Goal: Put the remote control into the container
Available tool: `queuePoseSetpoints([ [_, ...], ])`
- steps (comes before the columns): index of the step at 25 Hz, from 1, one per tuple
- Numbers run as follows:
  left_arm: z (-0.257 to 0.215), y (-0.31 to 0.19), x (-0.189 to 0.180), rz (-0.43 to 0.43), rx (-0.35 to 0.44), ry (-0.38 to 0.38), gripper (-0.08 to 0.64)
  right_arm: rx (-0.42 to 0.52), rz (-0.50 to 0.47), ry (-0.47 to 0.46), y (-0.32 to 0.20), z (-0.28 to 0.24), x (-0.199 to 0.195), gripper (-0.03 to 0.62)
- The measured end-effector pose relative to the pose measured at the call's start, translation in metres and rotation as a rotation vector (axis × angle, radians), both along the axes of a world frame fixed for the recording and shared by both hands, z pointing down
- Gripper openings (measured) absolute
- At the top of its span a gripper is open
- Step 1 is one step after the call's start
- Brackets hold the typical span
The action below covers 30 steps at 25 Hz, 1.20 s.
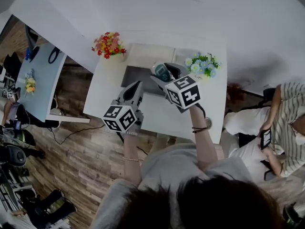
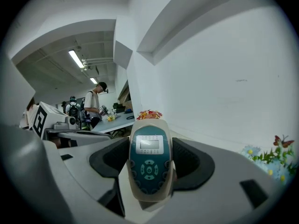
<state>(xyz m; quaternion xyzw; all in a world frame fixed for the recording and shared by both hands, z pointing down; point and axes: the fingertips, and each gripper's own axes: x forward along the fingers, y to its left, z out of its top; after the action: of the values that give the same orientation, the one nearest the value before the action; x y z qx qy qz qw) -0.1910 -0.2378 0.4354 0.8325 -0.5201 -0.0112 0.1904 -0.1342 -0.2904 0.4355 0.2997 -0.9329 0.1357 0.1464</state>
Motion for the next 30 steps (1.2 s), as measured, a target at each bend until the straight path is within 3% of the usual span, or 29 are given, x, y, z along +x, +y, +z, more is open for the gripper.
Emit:
queuePoseSetpoints([
  [5, 0.017, -0.008, -0.014, 0.111, -0.051, 0.0, 0.003, -0.032, 0.094, 0.024, -0.004, 0.019, -0.012, 0.285],
  [12, 0.036, -0.014, -0.018, 0.2, -0.091, 0.012, 0.003, -0.055, 0.141, 0.085, -0.003, 0.042, -0.024, 0.285],
  [30, 0.079, -0.03, -0.032, 0.168, -0.226, 0.07, 0.003, -0.179, -0.014, 0.319, -0.017, 0.115, -0.06, 0.285],
])
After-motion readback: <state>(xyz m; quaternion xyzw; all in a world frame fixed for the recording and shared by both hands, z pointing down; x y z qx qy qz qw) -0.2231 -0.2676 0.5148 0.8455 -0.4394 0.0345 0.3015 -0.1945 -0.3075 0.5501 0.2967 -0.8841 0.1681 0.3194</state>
